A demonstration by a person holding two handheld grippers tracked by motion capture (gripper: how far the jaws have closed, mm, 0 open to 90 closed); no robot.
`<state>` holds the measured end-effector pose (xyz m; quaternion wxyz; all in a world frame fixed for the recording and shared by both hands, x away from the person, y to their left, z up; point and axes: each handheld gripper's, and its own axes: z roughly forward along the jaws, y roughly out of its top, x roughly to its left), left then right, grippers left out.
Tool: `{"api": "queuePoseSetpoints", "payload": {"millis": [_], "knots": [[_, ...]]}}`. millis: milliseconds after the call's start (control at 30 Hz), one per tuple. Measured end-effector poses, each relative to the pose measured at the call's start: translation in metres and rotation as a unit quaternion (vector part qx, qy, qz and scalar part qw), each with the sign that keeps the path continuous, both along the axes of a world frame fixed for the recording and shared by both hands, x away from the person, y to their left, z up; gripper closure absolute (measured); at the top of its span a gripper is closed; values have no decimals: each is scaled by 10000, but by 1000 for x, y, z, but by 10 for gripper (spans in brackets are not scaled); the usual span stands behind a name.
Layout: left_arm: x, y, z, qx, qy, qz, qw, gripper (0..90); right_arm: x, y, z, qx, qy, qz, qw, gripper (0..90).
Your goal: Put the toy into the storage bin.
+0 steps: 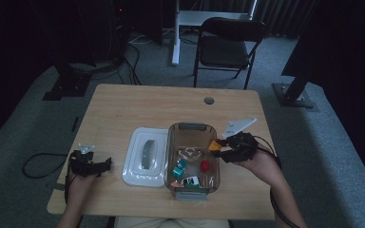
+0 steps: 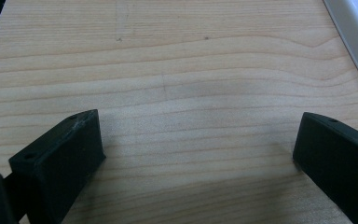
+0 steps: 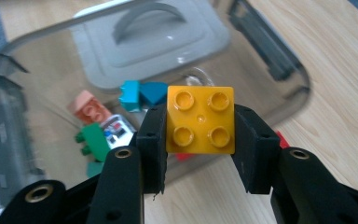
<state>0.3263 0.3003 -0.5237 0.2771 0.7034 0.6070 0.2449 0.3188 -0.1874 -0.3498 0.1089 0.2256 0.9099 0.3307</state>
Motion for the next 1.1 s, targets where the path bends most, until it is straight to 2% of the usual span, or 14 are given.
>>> {"api": "queuePoseSetpoints", "payload": {"millis": [67,200,300,467,700,833,900,1100], "knots": [[0,0,0,0,-5,2,10000,20,-2,7,1,20,-5,201,9998,586],[0,0,0,-1,-5,2,10000,20,-7,21,2,-100,17,536,9985,586],[0,0,0,1,-5,3,10000,20,-11,34,-2,-199,70,846,9962,585],[0,0,0,-1,-6,2,10000,20,-15,53,-11,-367,244,1198,9918,586],[0,0,0,-1,-4,3,10000,20,-16,78,-25,-592,462,1644,9835,586],[0,0,0,0,-4,2,10000,20,-16,94,-33,-810,562,1835,9781,586],[0,0,0,-8,-8,2,10000,20,-16,101,-38,-980,599,1876,9755,586],[0,0,0,-8,-8,2,10000,20,-13,117,-53,-1213,794,2014,9687,586]]}}
